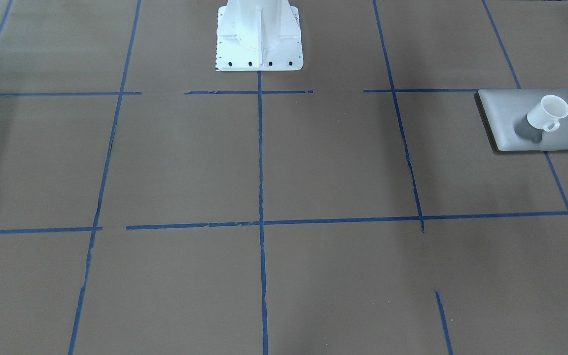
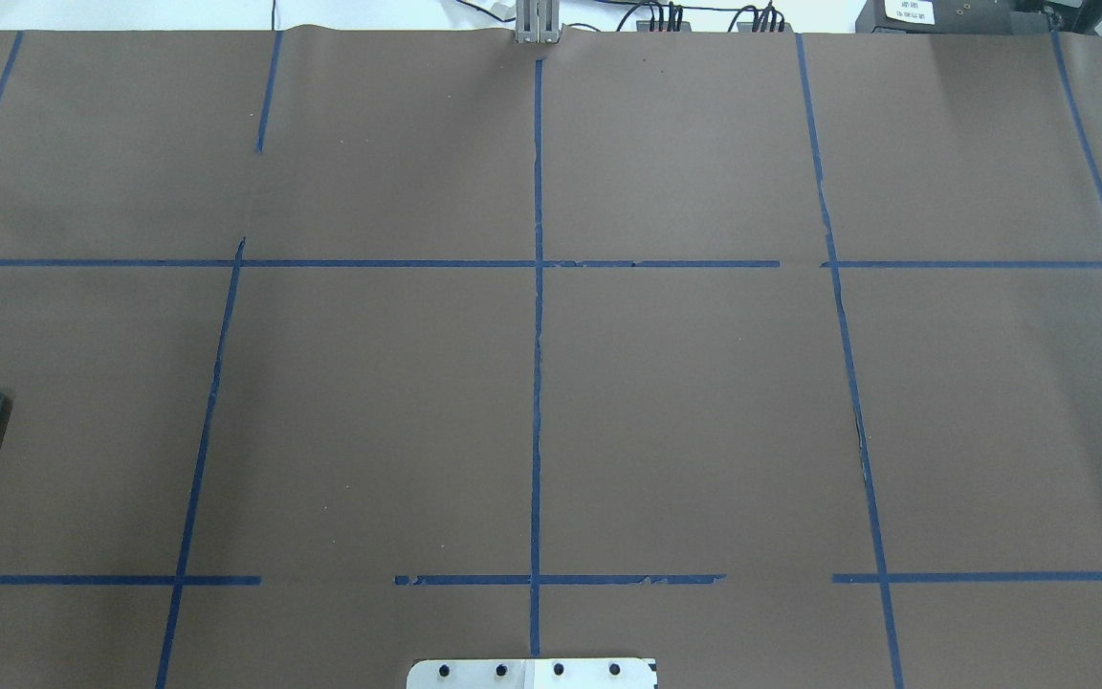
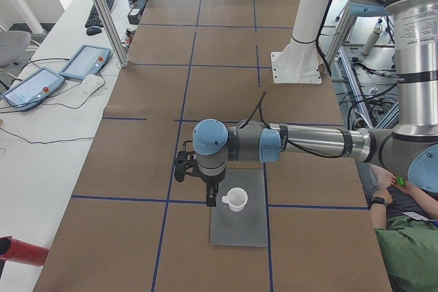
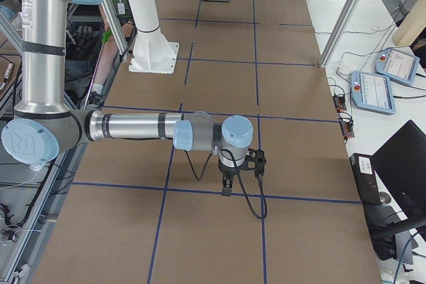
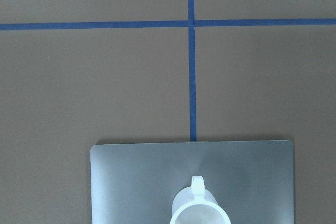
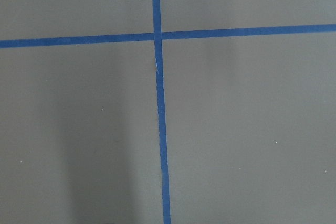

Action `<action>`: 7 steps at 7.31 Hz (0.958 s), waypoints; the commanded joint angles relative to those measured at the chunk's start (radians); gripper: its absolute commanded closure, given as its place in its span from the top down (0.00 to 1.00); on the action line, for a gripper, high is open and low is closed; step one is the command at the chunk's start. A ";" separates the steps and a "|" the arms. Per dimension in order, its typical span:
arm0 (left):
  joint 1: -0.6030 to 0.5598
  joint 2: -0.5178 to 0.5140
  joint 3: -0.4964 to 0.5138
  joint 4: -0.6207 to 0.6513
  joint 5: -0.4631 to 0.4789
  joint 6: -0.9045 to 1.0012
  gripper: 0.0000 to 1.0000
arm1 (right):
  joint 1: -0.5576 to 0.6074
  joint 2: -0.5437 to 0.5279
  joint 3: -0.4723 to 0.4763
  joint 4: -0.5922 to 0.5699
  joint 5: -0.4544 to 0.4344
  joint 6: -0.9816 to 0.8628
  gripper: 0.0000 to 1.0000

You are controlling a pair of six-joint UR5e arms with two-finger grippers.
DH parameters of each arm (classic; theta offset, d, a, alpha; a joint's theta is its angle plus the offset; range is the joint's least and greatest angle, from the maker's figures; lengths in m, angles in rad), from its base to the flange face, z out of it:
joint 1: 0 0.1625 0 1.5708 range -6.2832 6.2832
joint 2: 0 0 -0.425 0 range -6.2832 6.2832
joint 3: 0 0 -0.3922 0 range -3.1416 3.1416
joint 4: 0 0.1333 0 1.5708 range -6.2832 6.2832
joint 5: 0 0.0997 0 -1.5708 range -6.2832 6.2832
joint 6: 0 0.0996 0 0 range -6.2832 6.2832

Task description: Place cup on laptop

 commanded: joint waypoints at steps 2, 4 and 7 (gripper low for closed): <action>0.000 0.001 0.003 0.000 0.008 -0.002 1.00 | 0.000 0.000 0.000 0.000 0.000 -0.001 1.00; 0.000 0.010 0.005 0.000 0.006 -0.002 1.00 | 0.000 0.000 0.000 0.000 0.000 -0.001 1.00; 0.000 0.011 0.005 0.002 0.006 -0.002 1.00 | 0.000 0.000 0.000 0.000 0.000 -0.001 1.00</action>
